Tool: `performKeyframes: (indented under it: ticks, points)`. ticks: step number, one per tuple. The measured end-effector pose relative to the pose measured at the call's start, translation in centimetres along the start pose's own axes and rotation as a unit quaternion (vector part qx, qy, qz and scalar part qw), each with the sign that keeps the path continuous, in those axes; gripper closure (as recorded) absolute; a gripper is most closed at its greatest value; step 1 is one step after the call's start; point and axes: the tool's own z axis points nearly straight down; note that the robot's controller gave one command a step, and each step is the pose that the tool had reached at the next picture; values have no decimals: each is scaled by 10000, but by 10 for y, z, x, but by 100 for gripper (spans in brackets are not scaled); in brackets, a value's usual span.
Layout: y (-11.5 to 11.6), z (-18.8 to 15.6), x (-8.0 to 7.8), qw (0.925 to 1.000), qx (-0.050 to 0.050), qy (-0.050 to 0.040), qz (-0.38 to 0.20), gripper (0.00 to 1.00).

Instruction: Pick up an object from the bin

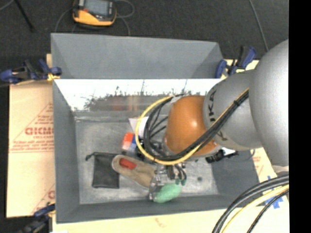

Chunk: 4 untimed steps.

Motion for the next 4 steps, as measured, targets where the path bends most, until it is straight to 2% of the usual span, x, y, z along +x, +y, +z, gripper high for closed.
performKeyframes:
  ticks: [1, 2, 4]
  points:
    - [-2, 29, 2, 9998, -10, -9, 207, 0]
    - [2, 29, 1, 9949, -11, -35, 1012, 100]
    - [2, 26, 2, 9949, -9, -23, 1009, 100]
